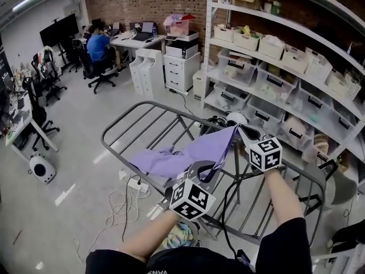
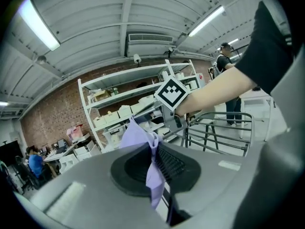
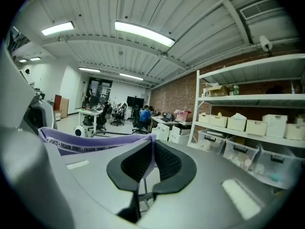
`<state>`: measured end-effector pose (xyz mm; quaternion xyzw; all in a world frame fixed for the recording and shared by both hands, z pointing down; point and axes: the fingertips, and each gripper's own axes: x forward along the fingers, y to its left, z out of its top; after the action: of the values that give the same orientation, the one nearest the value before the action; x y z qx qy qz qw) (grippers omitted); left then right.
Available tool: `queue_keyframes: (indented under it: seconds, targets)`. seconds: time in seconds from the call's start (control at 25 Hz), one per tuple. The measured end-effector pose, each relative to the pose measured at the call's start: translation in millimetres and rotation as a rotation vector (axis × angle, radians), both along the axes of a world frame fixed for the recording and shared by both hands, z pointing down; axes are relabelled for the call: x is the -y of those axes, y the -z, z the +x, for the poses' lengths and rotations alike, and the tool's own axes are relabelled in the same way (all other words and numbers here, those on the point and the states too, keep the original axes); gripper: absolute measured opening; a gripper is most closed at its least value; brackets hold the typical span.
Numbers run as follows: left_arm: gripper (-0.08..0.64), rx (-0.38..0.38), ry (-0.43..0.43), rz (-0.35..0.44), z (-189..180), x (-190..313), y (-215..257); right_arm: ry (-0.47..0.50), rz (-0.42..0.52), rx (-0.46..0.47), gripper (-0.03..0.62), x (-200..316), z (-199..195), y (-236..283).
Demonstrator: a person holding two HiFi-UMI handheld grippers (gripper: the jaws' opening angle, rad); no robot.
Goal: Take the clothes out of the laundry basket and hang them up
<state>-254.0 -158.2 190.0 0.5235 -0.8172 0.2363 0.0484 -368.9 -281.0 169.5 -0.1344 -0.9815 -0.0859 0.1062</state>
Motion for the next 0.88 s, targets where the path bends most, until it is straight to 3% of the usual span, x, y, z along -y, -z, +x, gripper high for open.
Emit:
queue_keyframes:
  seconds: [0.28, 0.6, 0.76, 0.88]
  targets:
    - [0.026, -0.08, -0.033, -0.117, 30.4, 22.7, -63.7, 0.01, 0.039, -0.137, 0.025, 29.9, 35.7, -67.7]
    - [0.028, -0.153, -0.026, -0.26, 41.9, 4.1, -117.8, 0.078, 0.175, -0.282, 0.028, 12.6, 52.9, -132.2]
    - [0.031, -0.187, -0.056, -0.252, 51.2, -4.9, -128.1, 0.13, 0.225, -0.356, 0.045, 5.6, 59.8, -147.4]
    - [0.07, -0.202, -0.034, -0.238, 48.7, -22.1, -129.9, 0.149, 0.217, -0.394, 0.1, 8.9, 64.9, -147.0]
